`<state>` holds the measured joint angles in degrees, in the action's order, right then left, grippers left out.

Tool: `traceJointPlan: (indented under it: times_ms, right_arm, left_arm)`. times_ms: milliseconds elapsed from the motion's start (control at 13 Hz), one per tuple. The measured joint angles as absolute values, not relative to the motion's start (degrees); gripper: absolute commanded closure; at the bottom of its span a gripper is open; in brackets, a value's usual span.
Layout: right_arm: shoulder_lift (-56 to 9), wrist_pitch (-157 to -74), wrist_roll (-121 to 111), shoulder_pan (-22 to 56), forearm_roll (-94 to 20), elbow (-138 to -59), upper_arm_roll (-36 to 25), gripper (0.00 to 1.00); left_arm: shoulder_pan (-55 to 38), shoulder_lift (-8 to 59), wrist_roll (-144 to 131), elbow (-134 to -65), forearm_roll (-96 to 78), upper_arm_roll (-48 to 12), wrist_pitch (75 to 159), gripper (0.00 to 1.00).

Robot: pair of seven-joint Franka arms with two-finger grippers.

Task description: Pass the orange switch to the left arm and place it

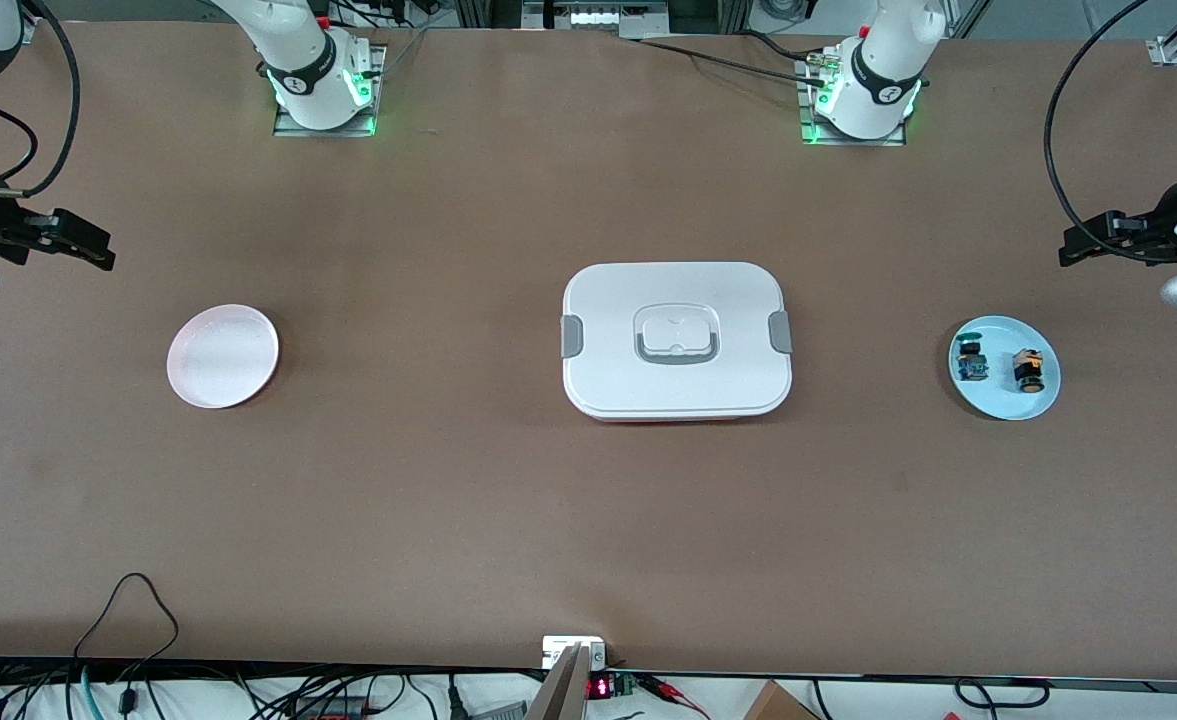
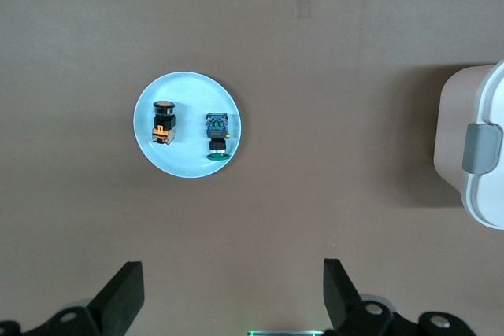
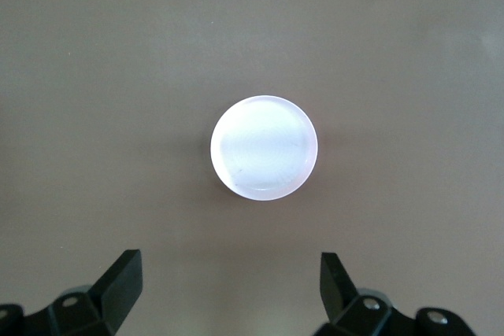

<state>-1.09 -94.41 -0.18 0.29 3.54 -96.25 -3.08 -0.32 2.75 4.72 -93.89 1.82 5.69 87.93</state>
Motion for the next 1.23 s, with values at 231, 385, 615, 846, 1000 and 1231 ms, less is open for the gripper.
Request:
traceJointPlan:
  times_ms: [231, 385, 615, 846, 1000, 1231]
  right_arm:
    - [-1.1, -94.4, -0.2, 0.3, 3.1, -96.2, -3.0, 0.0]
    - [-1.1, -94.2, -0.2, 0.3, 1.5, -96.2, -3.0, 0.0]
    - [-1.1, -94.2, -0.2, 0.3, 1.2, -96.2, -3.0, 0.0]
    - [-1.1, -94.2, -0.2, 0.3, 1.2, -96.2, -3.1, 0.0]
    - [-1.1, -94.1, -0.2, 0.3, 1.2, -96.2, -3.1, 0.0]
    - [-1.1, -94.1, -0.2, 0.3, 1.2, -96.1, -3.1, 0.0]
  left_arm:
    - [-0.4, 2.8, 4.7, -93.9, 2.2, 5.7, 88.4, 0.0]
    - [-0.4, 2.8, 4.7, -93.9, 2.2, 5.6, 90.0, 0.0]
    - [-0.4, 2.9, 4.7, -93.5, 2.2, 5.6, 91.2, 0.0]
    - [-0.4, 3.3, 4.7, -93.0, 2.2, 5.6, 91.2, 0.0]
    - [-0.5, 3.5, 4.7, -92.8, 2.2, 5.6, 91.2, 0.0]
    - [-0.5, 3.6, 4.7, -92.7, 2.2, 5.6, 91.2, 0.0]
